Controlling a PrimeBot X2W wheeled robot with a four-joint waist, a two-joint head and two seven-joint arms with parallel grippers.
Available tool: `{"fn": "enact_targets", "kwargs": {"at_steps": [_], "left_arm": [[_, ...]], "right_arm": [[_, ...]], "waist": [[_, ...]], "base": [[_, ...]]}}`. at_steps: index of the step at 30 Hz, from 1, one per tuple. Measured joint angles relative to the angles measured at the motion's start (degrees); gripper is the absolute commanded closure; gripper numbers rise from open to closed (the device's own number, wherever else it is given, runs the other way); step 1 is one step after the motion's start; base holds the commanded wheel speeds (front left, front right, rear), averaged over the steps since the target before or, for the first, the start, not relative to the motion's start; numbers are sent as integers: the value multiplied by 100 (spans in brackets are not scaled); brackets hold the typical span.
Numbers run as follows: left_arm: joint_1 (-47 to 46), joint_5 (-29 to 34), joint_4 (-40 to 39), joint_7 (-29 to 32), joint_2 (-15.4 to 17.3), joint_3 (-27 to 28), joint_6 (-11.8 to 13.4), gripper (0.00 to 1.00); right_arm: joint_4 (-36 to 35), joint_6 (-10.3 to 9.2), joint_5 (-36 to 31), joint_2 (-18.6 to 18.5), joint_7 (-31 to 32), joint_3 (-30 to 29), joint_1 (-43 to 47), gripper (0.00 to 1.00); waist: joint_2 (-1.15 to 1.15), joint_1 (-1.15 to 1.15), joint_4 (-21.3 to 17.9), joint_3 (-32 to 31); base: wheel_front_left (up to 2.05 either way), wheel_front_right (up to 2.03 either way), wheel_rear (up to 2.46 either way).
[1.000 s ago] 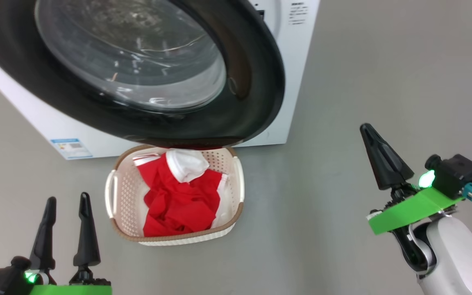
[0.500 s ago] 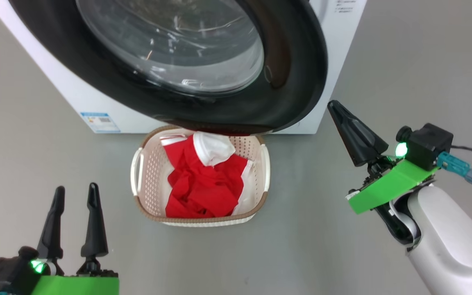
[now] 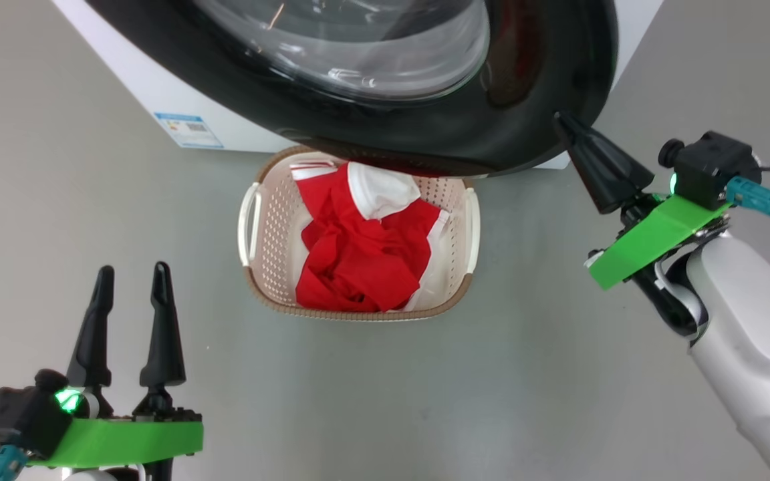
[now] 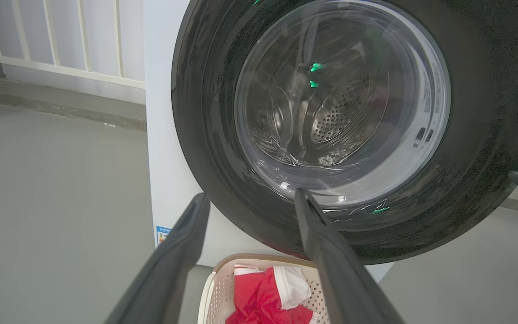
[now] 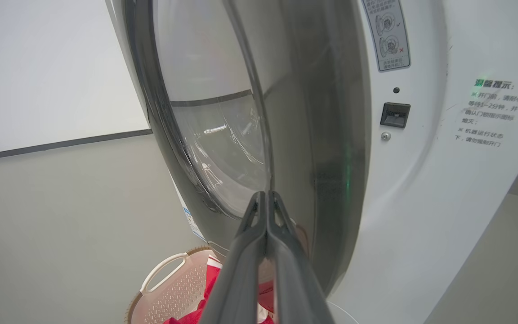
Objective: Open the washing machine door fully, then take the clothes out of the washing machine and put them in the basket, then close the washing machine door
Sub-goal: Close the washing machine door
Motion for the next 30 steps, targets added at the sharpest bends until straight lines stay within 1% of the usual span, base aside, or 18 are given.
{"fn": "enact_targets", "kwargs": {"at_steps": [11,22,30], "left_arm": [[-90,64,41,0,-7,-115,-1,0],[-174,114,38,0,-11,-174,-43,0],[-219,104,-5,0,-18,-231,-43,0]], "right_arm": [[203,1,11,-198,0,27,-421,100],[216,2,9,-502,0,-369,-733,100],[255,2,-15,-705,0,-447,-1219,100]], "waist": [[0,0,223,252],[0,0,443,546],[0,0,593,799]], "base": [[0,0,0],[0,0,0],[0,0,0]]}}
